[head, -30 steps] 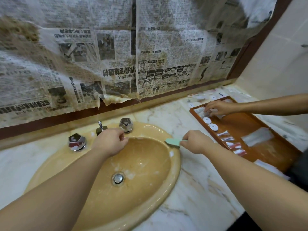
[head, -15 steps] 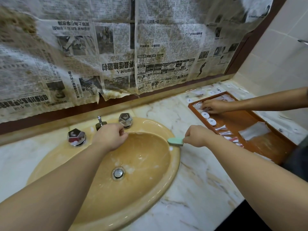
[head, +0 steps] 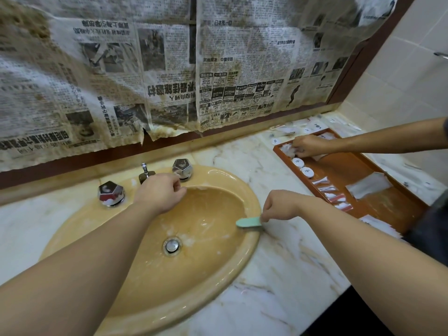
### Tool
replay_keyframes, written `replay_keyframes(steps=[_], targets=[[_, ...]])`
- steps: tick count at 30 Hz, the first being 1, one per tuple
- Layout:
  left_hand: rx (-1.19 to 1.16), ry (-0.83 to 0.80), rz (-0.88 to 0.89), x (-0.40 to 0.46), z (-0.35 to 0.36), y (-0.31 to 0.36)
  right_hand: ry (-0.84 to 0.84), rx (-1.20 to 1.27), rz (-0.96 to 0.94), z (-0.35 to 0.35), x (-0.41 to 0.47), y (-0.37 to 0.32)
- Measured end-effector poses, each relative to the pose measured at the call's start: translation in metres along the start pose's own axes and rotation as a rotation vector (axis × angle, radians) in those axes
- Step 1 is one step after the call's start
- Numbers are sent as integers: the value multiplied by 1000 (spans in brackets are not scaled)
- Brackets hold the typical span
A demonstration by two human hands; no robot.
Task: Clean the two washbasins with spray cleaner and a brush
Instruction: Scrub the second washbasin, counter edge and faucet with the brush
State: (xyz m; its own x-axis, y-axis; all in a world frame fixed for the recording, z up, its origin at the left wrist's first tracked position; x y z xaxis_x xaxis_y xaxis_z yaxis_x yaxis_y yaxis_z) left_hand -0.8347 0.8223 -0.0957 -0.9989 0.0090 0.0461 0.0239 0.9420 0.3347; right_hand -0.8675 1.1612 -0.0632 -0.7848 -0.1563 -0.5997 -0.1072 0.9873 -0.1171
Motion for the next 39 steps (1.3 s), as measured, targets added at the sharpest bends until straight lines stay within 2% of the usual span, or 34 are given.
replay_keyframes(steps=[4, 7, 8, 11, 15, 19, 22, 24, 26, 28, 33, 36, 39], targets=[[-7, -5, 5, 1, 1, 0, 174, 9, 42, -1, 2, 1], [3, -3, 5, 0, 0, 1, 30, 9, 5, 9, 1, -5], [7, -3, 6, 0, 0, 1, 36, 4, 5, 10, 0, -6], [3, -3, -6, -1, -2, 3, 207, 8, 46, 6, -1, -3], [4, 0, -4, -2, -2, 3, -39, 107, -17, 21, -8, -6], [5, 1, 1, -2, -1, 2, 191, 181, 26, 23, -15, 7], [16, -2, 4, -2, 0, 2, 82, 256, 9, 42, -23, 11], [27, -28, 6, -2, -1, 3, 177, 310, 50, 47, -28, 18], [82, -83, 24, -2, -1, 7, 302, 396, 120, 50, -27, 30], [130, -124, 38, -4, 0, 11, 331, 509, 190, 53, -19, 36], [42, -59, 38, -6, 0, 8, 319, 755, 302, 36, 22, 43], [137, -79, 100, -9, 3, 9, 251, 949, 326, 35, 38, 43], [222, -85, 101, -10, 2, 14, 230, 1116, 398, 66, 16, 38]])
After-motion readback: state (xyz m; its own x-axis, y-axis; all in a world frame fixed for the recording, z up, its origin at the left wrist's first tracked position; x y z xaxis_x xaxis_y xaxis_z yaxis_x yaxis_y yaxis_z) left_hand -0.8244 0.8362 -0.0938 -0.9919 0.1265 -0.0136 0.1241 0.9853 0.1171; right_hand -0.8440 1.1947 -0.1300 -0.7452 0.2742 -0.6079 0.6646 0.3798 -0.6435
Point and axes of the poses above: each hand's wrist, its own x-axis towards the middle knuckle, its own z-axis out of the palm, y = z × x, the point moved 3 cm from there along x, towards the middle knuckle, and after that the axes turned 5 degrees about z, right-handed, at the moved point
